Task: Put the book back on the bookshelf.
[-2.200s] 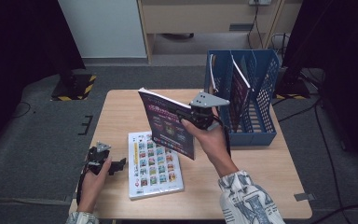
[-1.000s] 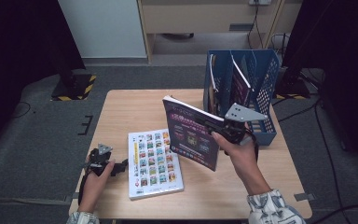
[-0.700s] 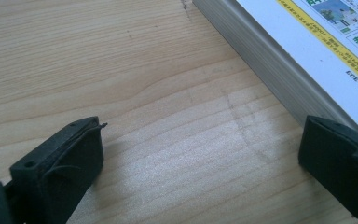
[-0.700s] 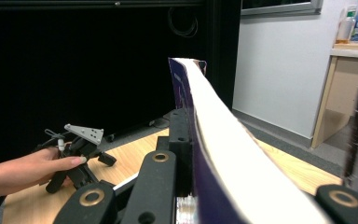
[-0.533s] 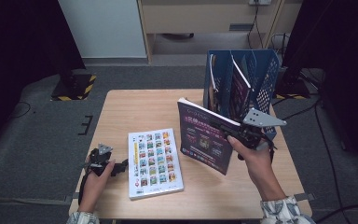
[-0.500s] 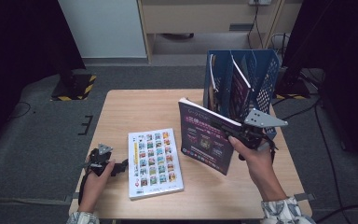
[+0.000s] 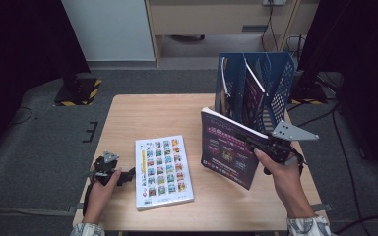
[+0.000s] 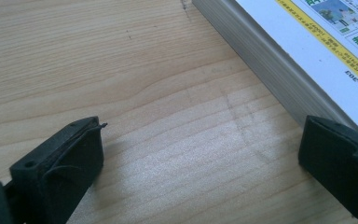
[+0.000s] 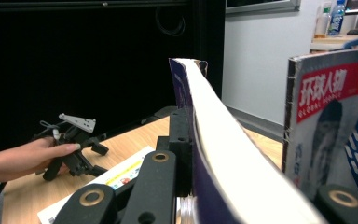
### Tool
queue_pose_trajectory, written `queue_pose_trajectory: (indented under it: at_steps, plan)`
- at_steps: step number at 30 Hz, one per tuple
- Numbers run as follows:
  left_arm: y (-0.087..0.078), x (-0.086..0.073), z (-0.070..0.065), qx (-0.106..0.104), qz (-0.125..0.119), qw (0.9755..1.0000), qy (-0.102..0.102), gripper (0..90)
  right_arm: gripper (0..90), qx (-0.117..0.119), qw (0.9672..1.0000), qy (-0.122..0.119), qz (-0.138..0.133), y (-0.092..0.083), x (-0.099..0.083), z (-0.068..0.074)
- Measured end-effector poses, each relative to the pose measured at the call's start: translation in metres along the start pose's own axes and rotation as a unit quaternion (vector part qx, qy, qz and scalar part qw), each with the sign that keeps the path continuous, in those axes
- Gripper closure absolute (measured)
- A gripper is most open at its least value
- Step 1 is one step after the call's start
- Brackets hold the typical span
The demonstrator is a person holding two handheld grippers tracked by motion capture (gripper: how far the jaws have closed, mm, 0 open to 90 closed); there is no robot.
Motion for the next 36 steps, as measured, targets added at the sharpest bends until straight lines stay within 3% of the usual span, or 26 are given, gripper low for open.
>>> queue_pose_trajectory:
  at_steps: [22,36]
  plan:
    - [0.000,0.000,0.000,0.000,0.000,1.0000,0.000,0.0,82.4,-0.029,0.9995,0.003,0.008,-0.028,-0.001,-0.015]
    - [0.000,0.000,-0.001,-0.001,0.000,1.0000,0.001,0.0,82.5,-0.031,0.9995,0.001,0.001,-0.040,0.014,-0.008]
Point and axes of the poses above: each handheld gripper's, and its own axes: y roughly forward along the jaws, x roughly out of its top, z roughly to its left, the point moved 1 cm from there along y, roughly forward along the jaws, and after that the axes turned 10 degrees about y, right-handed, at the moved point
